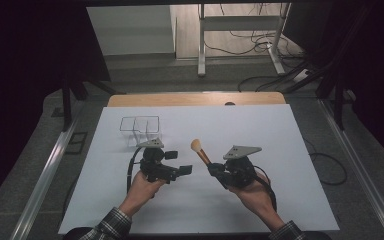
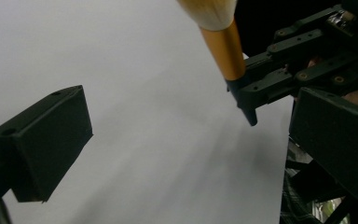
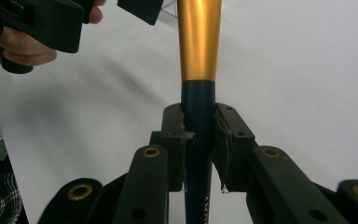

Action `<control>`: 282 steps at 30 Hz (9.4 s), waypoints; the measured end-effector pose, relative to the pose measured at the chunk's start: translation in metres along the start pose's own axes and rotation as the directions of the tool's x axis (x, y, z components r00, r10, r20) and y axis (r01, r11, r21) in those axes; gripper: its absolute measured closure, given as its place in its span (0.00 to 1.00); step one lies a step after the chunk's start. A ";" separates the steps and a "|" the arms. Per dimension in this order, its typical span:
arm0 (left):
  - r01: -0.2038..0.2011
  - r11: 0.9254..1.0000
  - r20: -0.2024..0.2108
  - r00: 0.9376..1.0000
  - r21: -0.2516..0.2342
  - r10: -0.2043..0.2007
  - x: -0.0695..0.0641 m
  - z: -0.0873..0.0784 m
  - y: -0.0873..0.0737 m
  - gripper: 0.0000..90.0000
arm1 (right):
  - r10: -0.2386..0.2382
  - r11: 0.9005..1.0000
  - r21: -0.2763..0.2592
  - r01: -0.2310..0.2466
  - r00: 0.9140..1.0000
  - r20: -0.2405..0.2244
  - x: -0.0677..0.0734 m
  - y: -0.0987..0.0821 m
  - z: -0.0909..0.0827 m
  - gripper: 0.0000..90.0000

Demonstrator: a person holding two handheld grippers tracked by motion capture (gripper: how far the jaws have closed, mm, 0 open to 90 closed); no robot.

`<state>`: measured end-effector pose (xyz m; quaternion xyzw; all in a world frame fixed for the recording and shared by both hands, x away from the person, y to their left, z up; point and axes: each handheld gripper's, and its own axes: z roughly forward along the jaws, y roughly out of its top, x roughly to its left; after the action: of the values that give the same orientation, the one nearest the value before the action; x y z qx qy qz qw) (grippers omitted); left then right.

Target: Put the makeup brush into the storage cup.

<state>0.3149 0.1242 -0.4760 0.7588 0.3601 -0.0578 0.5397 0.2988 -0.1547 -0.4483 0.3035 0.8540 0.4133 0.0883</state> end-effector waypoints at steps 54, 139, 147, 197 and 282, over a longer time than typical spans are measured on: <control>0.149 0.989 0.165 0.975 0.008 -0.148 0.000 0.016 0.002 0.80 | -0.055 0.998 -0.015 0.055 0.998 -0.027 0.025 0.002 0.021 0.83; -0.024 0.999 -0.205 0.978 0.036 0.031 0.010 -0.048 0.020 0.80 | -0.005 0.985 0.174 0.008 1.000 -0.016 -0.013 -0.020 0.014 0.00; -0.039 0.998 -0.237 0.970 0.050 0.050 0.011 -0.052 0.021 0.80 | -0.015 0.982 0.186 0.016 1.000 -0.007 -0.015 -0.024 0.008 0.00; -0.070 0.997 -0.365 0.929 0.010 0.069 0.035 -0.096 0.037 0.80 | 0.015 0.974 0.220 -0.044 0.991 0.133 -0.044 -0.064 -0.043 0.00; -0.144 0.989 -0.504 0.857 -0.037 0.106 0.059 -0.116 0.122 0.80 | 0.166 0.966 0.160 -0.204 0.960 0.224 -0.068 -0.109 -0.092 0.00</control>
<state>0.3975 0.2331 -0.3616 0.7492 0.4393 0.1893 0.4582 0.2677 -0.3061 -0.4787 0.4306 0.8419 0.3061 0.1101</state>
